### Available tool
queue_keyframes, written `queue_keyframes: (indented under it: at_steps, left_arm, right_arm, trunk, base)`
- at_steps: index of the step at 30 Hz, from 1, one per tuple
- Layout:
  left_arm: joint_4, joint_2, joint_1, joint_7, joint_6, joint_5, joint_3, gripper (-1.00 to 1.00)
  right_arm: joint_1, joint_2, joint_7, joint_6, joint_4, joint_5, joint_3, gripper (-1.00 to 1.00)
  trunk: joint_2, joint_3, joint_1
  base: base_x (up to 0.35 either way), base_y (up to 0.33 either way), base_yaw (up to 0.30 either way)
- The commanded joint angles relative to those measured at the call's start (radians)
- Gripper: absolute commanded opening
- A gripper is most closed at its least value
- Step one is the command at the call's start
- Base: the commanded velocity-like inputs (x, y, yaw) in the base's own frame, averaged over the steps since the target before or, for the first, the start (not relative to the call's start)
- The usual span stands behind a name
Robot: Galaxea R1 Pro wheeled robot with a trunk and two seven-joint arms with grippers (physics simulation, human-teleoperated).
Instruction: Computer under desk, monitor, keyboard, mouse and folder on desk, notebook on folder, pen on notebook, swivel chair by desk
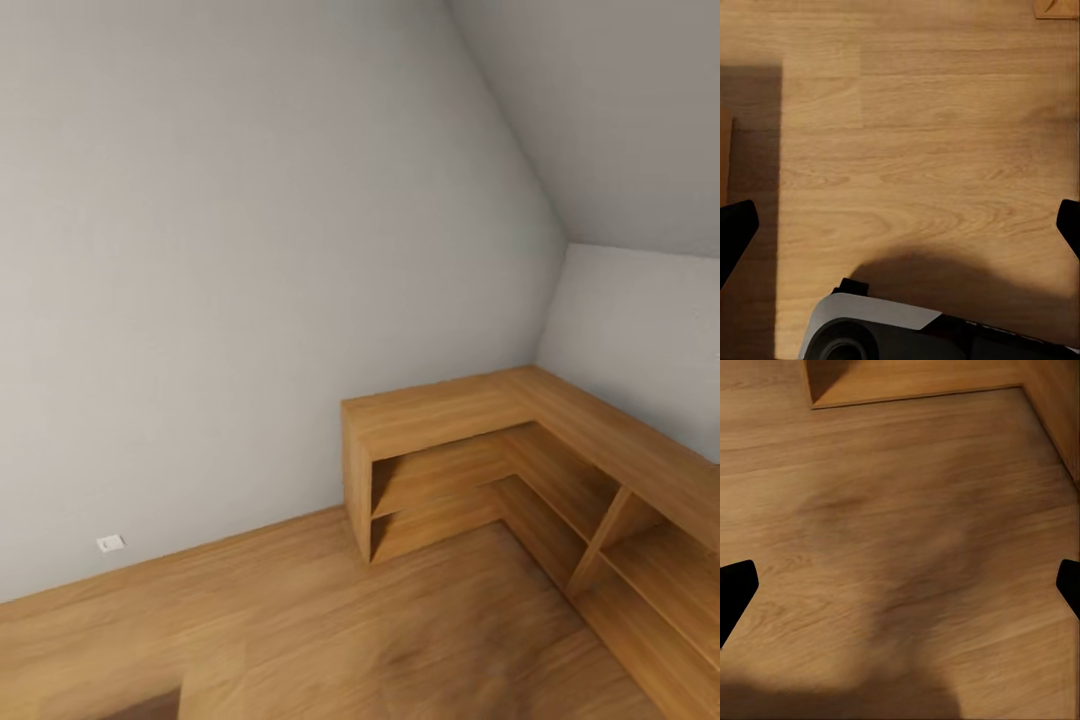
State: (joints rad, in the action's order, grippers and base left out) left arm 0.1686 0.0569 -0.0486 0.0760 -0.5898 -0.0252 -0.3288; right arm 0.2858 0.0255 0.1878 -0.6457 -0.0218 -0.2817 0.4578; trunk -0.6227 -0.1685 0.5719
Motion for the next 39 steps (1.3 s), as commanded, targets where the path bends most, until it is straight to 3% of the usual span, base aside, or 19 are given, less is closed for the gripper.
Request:
queue_keyframes:
  at_steps: [1, 29, 39]
  left_arm:
    - [0.000, 0.000, 0.000, 0.007, -0.002, -0.002, -0.009, 1.00]
    - [0.000, 0.000, 0.000, 0.003, -0.002, -0.001, -0.010, 1.00]
    - [0.000, 0.000, 0.000, 0.003, -0.003, -0.001, -0.010, 1.00]
  right_arm:
    - [0.001, 0.001, 0.004, -0.003, -0.002, -0.005, 0.009, 1.00]
    - [0.001, 0.001, 0.004, -0.005, -0.003, -0.005, 0.009, 1.00]
    - [0.001, 0.001, 0.004, -0.004, -0.003, -0.006, 0.009, 1.00]
  trunk:
    - [-0.001, 0.000, 0.001]
    - [-0.001, 0.035, 0.001]
    - [-0.001, 0.036, 0.001]
  base:
    - [0.226, -0.114, -0.194]
    - [0.021, -0.010, -0.154]
    - [0.000, 0.000, -0.210]
